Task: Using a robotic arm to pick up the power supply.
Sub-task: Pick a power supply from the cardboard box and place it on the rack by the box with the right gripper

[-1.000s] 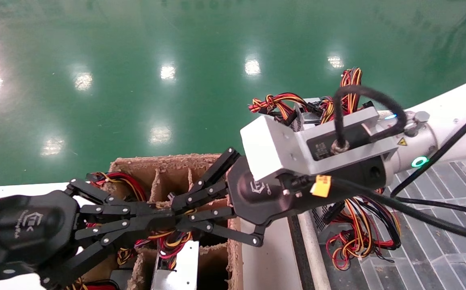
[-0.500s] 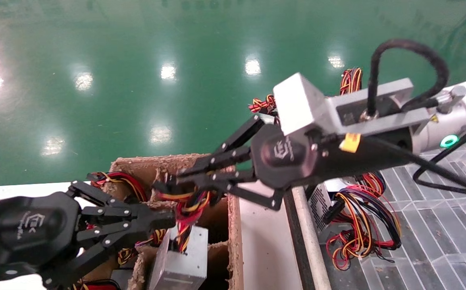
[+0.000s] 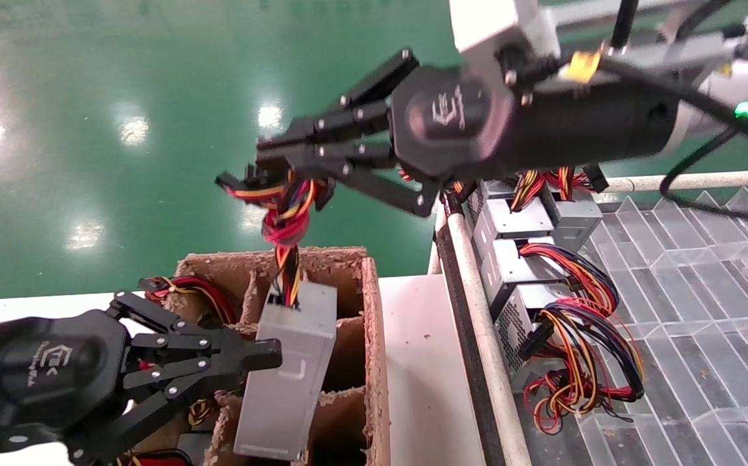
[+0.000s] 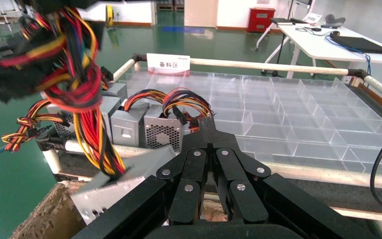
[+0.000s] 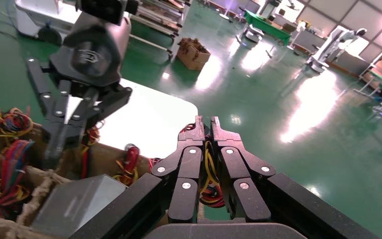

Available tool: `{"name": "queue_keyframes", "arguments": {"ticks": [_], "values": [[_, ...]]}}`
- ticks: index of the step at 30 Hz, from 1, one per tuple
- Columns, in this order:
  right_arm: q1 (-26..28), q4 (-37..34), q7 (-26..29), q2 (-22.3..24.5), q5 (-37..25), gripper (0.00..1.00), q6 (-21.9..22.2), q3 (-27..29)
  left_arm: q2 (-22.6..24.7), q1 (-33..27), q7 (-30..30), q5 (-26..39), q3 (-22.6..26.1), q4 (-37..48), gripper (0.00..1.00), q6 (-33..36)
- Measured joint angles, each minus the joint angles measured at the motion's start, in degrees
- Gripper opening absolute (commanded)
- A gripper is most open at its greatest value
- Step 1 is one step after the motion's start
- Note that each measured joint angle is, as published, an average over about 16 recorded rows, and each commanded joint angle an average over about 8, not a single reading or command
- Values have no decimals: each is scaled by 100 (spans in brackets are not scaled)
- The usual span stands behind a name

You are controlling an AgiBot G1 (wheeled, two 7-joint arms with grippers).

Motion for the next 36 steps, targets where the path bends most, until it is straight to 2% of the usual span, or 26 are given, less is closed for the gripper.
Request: {"name": "queue_keyframes", "arguments": {"ticks": [10, 20, 27, 36], "values": [[517, -303, -145, 163, -76, 0, -72, -35, 0, 0, 0, 0, 0, 0, 0, 0], [1009, -99, 52, 979, -227, 0, -97, -161, 0, 0, 0, 0, 1, 0, 0, 0], [1299, 635, 551, 1861, -261, 0, -106, -283, 0, 0, 0, 0, 1, 0, 0, 0], [1650, 2255, 1627, 3129, -130, 0, -26, -344, 0, 0, 0, -1, 1, 0, 0, 0]]}}
